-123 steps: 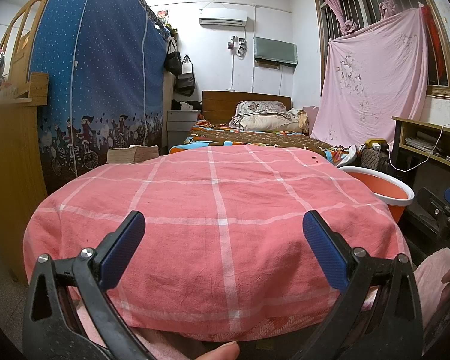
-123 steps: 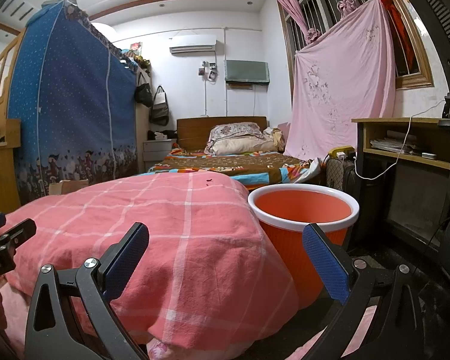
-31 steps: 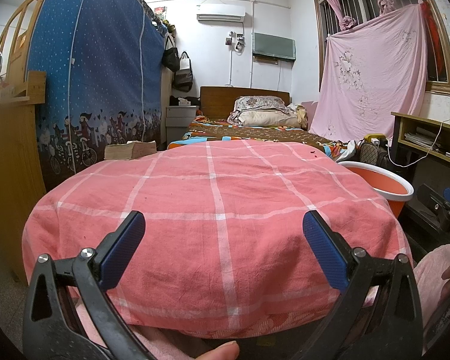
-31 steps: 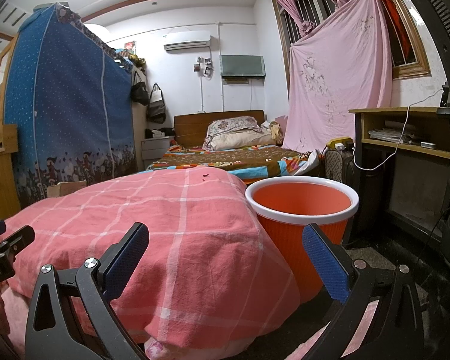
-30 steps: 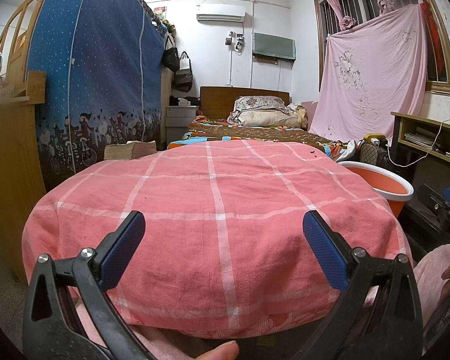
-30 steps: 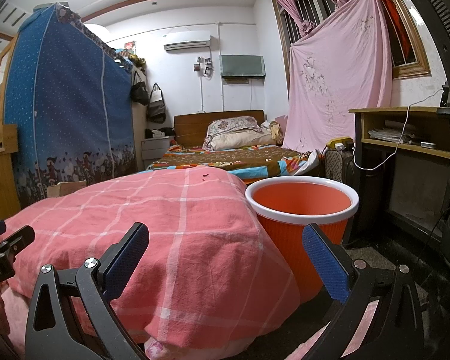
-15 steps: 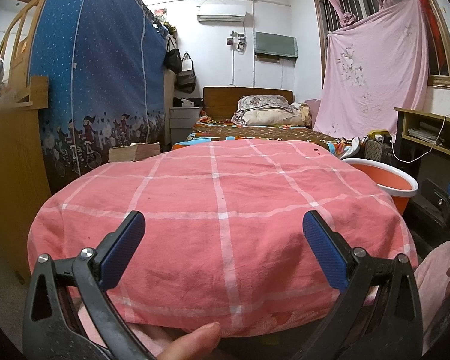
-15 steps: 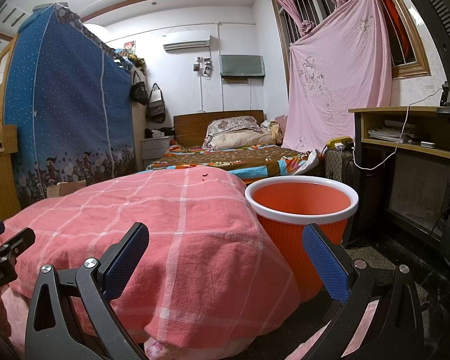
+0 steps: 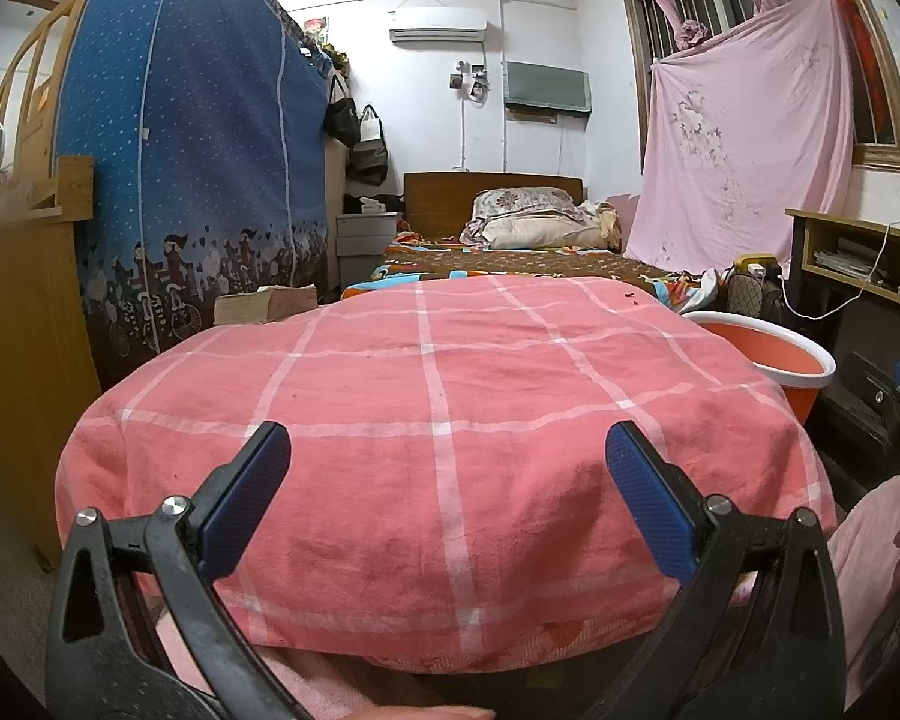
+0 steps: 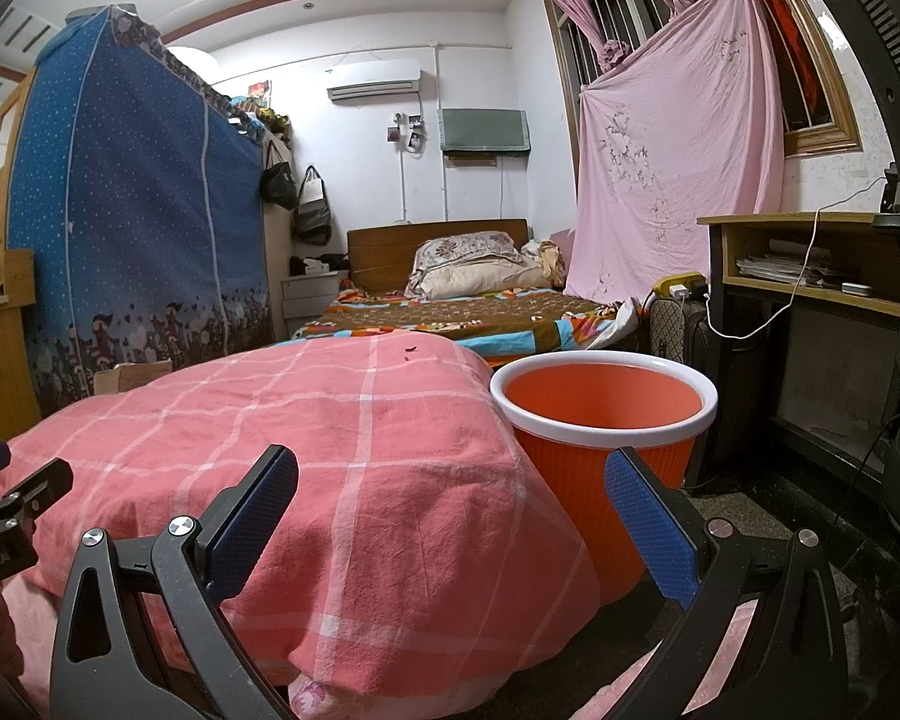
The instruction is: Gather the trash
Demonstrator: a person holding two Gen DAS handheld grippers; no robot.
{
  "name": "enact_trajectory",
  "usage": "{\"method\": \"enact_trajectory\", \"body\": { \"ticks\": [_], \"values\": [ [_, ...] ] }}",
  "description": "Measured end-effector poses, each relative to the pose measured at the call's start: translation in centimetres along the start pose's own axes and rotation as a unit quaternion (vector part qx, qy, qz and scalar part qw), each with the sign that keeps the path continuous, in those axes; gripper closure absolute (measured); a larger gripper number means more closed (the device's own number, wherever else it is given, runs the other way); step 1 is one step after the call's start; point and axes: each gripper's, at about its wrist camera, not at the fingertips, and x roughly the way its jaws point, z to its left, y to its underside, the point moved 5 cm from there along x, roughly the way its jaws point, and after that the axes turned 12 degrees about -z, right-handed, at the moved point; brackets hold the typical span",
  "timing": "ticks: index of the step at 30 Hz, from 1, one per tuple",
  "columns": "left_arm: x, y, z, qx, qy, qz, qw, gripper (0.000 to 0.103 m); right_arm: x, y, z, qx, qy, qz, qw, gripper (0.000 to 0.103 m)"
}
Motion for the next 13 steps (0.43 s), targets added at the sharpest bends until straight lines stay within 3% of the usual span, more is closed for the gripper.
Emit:
{"method": "enact_trajectory", "body": {
  "ticks": [13],
  "values": [
    [0.06,0.05,-0.39,0.005,0.003,0.004,1.0,0.011,0.08,-0.07,-0.08,0.001,0.0,0.001,1.0,0.0]
  ]
}}
